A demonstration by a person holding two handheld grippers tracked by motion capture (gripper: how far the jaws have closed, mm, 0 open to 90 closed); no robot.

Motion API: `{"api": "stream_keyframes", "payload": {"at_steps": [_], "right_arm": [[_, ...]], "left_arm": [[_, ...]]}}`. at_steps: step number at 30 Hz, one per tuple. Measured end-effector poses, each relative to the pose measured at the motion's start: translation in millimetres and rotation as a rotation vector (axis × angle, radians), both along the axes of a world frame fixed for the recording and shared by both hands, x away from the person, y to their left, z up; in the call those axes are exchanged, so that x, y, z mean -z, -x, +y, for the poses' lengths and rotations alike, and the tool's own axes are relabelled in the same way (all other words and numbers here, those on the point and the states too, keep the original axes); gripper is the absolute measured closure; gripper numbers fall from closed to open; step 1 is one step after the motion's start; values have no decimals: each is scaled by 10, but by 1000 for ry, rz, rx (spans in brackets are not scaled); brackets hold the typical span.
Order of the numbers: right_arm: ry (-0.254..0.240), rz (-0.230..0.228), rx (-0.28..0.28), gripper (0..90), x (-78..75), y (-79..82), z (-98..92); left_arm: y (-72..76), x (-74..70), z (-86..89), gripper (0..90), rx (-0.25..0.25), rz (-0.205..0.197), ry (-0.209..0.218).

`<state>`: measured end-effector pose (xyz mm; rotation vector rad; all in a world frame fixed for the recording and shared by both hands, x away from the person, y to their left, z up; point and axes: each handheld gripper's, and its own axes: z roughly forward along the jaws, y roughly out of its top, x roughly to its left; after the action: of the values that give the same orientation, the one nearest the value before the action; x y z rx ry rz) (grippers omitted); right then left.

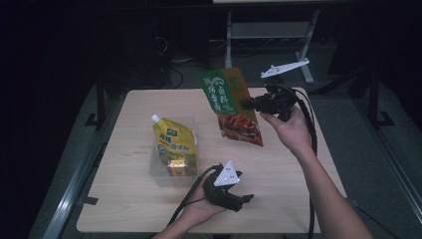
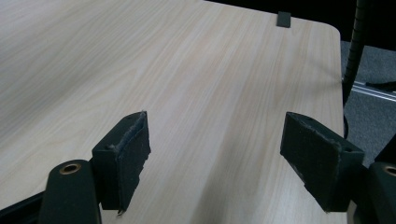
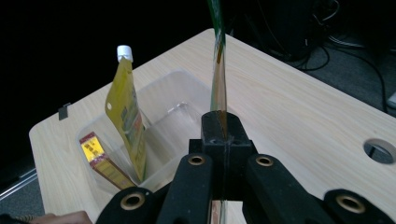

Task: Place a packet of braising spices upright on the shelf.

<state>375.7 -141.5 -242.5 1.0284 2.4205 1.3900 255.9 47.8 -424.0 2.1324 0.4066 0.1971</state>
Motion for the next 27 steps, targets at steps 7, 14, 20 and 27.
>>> {"api": "stream_keyframes", "payload": {"at_steps": [7, 14, 20, 27], "right_arm": [[-13, -13, -37, 900, -14, -83, 200], [-32, -19, -55, 900, -1, -181, 403], [-43, -12, -74, 900, 54, -294, 597], [-68, -11, -90, 900, 142, -415, 816]], "left_arm": [[45, -8, 35, 223, 3, -5, 22], [98, 40, 74, 212, 11, -14, 21], [133, 80, 92, 208, 14, -3, 23], [135, 114, 142, 206, 16, -2, 18]]}}
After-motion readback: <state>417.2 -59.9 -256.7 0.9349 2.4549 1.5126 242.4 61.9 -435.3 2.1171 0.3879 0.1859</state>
